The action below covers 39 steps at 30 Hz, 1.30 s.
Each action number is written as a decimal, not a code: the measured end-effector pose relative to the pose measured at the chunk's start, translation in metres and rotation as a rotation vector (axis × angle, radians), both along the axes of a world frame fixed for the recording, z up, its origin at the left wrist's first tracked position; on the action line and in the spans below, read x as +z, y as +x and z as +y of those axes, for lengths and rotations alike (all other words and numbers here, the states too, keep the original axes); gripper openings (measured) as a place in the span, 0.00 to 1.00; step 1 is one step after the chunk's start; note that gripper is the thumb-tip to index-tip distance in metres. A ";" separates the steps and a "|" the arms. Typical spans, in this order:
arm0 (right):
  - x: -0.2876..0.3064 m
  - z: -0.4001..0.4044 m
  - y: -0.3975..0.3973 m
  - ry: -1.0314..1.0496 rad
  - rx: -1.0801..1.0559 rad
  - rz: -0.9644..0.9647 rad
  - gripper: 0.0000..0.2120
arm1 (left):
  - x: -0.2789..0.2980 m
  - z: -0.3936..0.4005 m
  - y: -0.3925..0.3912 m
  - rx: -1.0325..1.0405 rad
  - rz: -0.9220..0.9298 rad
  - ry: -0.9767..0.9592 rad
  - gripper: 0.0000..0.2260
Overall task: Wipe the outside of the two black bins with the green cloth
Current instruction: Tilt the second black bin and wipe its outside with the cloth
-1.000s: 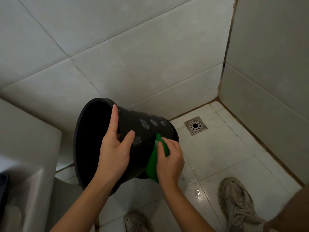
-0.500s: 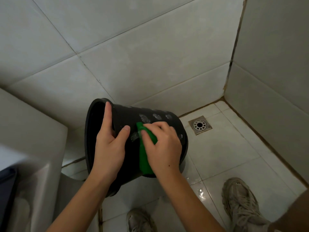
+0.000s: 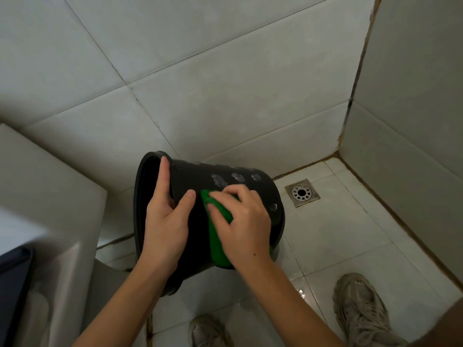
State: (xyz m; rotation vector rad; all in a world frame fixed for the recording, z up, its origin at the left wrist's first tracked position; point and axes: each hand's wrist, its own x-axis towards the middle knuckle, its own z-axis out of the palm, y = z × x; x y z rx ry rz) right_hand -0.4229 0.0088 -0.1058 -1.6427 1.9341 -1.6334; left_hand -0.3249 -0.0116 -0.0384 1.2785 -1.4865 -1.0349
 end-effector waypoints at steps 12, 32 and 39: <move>-0.005 0.012 0.005 -0.058 0.082 0.046 0.12 | 0.002 0.004 0.002 0.006 -0.013 0.016 0.32; -0.078 -0.007 -0.053 0.277 -0.284 -0.386 0.10 | -0.002 0.004 0.001 0.026 0.020 0.029 0.33; -0.063 0.008 -0.035 0.092 -0.072 -0.137 0.15 | -0.002 0.000 0.006 0.036 0.021 0.019 0.33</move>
